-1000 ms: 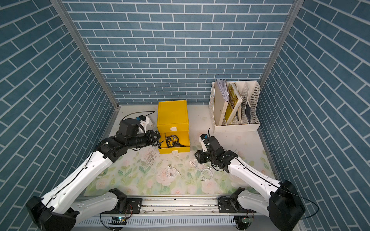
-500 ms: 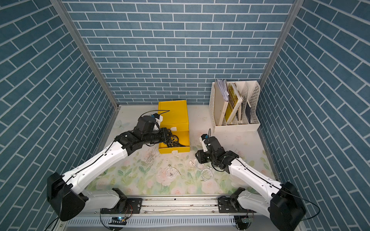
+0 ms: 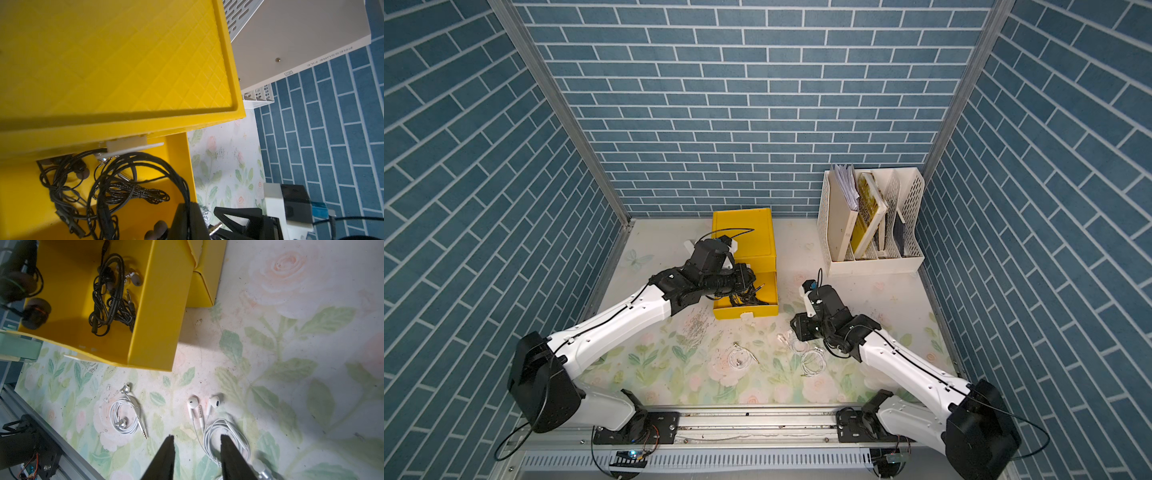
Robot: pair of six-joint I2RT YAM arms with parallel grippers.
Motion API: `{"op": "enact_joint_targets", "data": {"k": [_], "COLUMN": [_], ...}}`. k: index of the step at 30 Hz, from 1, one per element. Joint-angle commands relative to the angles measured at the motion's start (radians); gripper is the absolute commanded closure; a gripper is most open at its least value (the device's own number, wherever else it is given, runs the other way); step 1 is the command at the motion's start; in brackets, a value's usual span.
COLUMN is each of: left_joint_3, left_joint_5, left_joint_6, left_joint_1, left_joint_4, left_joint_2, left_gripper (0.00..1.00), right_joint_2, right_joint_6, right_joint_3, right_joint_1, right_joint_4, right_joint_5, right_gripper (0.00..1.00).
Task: Place the wired earphones into the drawer by color
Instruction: Place the wired earphones in the drawer.
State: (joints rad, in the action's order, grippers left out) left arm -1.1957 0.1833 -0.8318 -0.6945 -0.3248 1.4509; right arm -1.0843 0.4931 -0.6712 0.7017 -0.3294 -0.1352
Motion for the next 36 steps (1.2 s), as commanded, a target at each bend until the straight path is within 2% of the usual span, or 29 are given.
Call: {"op": "enact_joint_targets", "data": {"k": [1,15,29,36], "left_joint_3": [0.018,0.066,0.104,0.14], "left_joint_5": [-0.053,-0.208,-0.297,-0.304], "left_joint_6": [-0.038,-0.043,-0.046,-0.053], "left_joint_1": [-0.003,-0.002,-0.002,-0.002], "left_joint_4": [0.026,-0.013,-0.015,0.026], "left_joint_2": [-0.006,-0.009,0.044,0.072], "left_gripper": [1.0,1.0,1.0,0.99], "right_joint_2": [0.024,0.026,0.028,0.024], "right_joint_6": [-0.008,-0.028,-0.032,-0.031], "right_joint_3": [0.019,0.009,0.016,0.022], "right_joint_1": [-0.003,-0.003,-0.004,-0.004], "right_joint_4": [-0.028,-0.039,-0.041,-0.034], "right_joint_5": [0.02,0.034,0.039,0.032], "right_gripper": [0.6,0.6,0.61,0.61]}}
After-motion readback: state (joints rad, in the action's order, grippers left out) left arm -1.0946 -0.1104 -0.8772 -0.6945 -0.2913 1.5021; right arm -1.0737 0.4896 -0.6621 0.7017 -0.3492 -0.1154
